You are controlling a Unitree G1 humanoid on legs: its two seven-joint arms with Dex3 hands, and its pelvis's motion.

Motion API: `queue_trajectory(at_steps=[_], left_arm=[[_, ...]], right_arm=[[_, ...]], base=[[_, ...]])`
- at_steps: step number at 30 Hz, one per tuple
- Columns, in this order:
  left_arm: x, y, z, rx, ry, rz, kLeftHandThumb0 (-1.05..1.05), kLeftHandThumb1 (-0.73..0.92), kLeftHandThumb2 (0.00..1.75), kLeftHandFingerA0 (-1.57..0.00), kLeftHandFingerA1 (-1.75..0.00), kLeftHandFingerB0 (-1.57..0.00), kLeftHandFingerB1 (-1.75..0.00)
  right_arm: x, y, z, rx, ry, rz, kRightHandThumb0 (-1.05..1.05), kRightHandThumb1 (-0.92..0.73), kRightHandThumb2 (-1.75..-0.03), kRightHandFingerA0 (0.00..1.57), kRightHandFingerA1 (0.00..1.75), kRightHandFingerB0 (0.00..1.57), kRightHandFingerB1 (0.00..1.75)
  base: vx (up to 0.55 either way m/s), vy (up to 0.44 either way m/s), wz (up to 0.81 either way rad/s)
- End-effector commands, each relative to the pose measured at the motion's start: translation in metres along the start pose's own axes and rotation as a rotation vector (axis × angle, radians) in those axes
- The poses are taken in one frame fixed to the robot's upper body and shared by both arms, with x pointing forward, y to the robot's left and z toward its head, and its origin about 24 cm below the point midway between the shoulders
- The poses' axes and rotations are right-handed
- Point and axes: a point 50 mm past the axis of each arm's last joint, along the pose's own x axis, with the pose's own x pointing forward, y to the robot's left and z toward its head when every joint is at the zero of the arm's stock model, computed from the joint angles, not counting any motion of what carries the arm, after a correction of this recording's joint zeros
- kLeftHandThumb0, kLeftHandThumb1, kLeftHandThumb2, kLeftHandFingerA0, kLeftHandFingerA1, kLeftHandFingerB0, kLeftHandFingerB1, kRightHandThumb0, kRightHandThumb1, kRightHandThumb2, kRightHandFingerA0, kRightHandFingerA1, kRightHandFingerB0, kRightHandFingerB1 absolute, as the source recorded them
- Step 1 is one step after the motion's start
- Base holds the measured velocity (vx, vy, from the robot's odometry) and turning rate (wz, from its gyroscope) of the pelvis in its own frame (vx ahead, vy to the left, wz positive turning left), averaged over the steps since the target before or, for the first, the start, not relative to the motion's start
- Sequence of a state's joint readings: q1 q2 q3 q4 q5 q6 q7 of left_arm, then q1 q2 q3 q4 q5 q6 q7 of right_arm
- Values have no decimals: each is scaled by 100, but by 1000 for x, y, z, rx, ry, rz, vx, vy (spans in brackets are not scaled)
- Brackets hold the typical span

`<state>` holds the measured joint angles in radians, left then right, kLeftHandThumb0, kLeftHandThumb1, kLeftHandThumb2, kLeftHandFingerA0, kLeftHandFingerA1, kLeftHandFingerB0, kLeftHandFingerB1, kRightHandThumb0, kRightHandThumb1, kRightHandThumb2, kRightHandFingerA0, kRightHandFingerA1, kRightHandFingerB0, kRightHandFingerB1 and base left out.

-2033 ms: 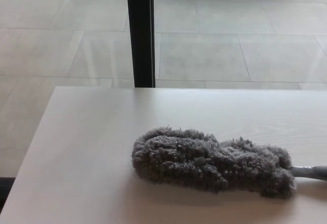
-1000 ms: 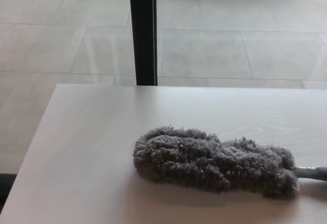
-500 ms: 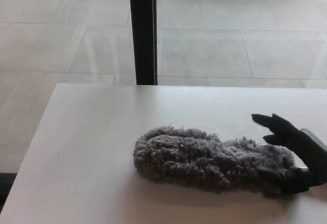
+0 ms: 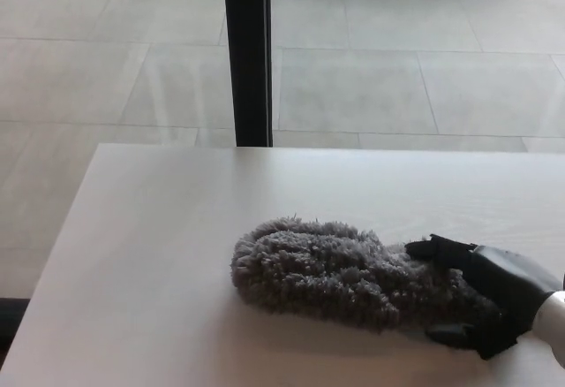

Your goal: The robot uses its right hand to pick up the duster kept in the middle of the desk and use it to wipe the desk by swiping its surface twice

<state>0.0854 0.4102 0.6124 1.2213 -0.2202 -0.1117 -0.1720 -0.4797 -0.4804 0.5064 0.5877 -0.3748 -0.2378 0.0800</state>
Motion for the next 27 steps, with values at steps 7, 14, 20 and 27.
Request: queue_trajectory(at_steps=[7, 14, 20, 27], left_arm=[[-1, 7, 13, 45, -75, -25, -105, 25, 113, -95, -137, -94, -128], [-1, 7, 12, 55, -63, -18, -105, 18, 121, -100, -135, -95, -135], [1, 5, 14, 50, -59, -27, -105, 18, 123, -99, -134, -95, -132], [1, 3, 15, 22, -68, -41, -105, 16, 127, -99, -134, -99, -129]], right_arm=[[-24, 33, -34, -477, -83, -52, -24, -61, -75, 1, 38, 24, 49], [-30, 52, -34, -537, -128, -139, -31, -66, -62, 4, 66, 22, 56], [-28, 58, -21, -462, -200, -161, -29, -74, -73, 93, 172, 72, 89], [-31, 67, -11, -440, -305, -282, -27, -66, -86, 87, 175, 56, 168]], base=[[0, 0, 0], [0, 0, 0], [0, 0, 0], [0, 0, 0]])
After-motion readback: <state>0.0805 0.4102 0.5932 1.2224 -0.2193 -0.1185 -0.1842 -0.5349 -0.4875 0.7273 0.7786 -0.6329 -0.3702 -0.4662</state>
